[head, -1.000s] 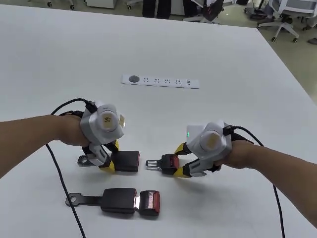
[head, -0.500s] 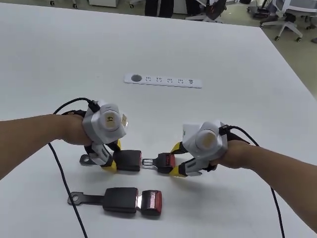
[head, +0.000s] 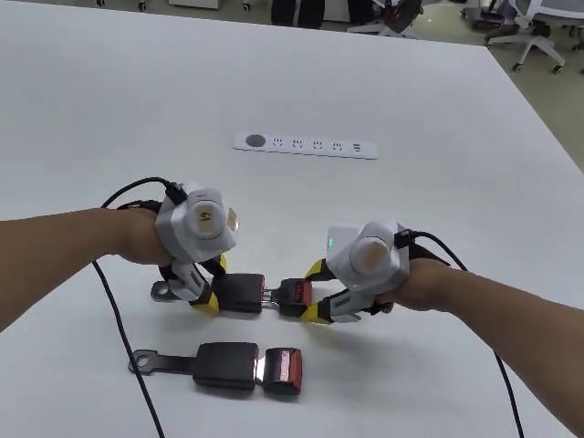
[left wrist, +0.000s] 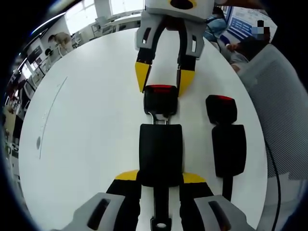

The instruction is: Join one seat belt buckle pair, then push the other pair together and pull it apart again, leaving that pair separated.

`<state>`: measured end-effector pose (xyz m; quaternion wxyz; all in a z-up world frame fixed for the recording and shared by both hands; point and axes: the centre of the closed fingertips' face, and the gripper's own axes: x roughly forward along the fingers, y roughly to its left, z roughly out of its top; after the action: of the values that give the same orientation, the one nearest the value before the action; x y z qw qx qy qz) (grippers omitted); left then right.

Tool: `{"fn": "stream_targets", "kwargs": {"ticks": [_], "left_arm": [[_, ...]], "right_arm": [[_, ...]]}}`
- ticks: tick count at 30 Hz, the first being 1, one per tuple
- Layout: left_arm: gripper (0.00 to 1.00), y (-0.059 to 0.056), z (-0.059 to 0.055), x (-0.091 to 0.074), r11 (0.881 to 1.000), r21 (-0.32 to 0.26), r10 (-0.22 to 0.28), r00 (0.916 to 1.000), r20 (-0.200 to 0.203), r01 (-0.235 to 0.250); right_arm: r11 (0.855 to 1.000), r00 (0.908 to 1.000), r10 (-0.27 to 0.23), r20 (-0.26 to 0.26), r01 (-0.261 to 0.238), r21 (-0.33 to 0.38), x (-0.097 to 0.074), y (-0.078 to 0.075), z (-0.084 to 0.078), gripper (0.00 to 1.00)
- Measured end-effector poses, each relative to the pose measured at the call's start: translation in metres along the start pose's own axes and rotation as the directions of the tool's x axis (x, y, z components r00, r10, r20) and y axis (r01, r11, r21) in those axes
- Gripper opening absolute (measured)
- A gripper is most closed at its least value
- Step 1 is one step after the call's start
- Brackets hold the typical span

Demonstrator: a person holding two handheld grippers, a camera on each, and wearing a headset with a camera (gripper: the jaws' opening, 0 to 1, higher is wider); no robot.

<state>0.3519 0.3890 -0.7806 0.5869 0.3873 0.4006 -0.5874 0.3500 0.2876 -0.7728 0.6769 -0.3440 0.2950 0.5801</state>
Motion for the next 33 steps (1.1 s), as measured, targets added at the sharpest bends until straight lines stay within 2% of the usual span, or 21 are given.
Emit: {"fn": "stream_targets", "kwargs": {"ticks": [8,15,20,21,30,33], "left_arm": [[0.31,-0.001,0.000,0.000,1.000,-0.002,0.003,1.0000,-0.005,-0.003],[0.31,-0.003,0.001,0.000,1.000,0.002,0.009,0.9999,-0.007,-0.009],[0.31,-0.002,0.001,0.001,1.000,0.005,0.006,0.9999,-0.016,-0.006],[0.31,-0.002,0.001,0.001,1.000,0.012,0.005,0.9999,-0.016,-0.005],[0.30,-0.001,0.000,0.002,1.000,0.009,0.006,0.9998,-0.018,-0.006],[0.30,-0.001,-0.001,0.003,1.000,0.006,0.011,0.9998,-0.018,-0.011]], "right_arm": [[1.000,1.0000,-0.005,-0.002,0.005,0.012,0.000,-0.001,-0.001,0.28],[1.000,1.0000,-0.007,-0.005,0.007,-0.005,0.001,0.002,0.002,0.28],[1.000,1.0000,-0.006,-0.005,0.006,0.013,0.001,0.001,0.002,0.27],[1.000,0.9999,-0.011,0.008,0.011,0.023,0.002,0.001,0.004,0.27],[1.000,1.0000,-0.007,-0.001,0.007,0.025,0.006,0.000,0.008,0.26],[1.000,0.9999,-0.007,0.011,0.007,0.029,0.011,0.004,0.016,0.26]]}}
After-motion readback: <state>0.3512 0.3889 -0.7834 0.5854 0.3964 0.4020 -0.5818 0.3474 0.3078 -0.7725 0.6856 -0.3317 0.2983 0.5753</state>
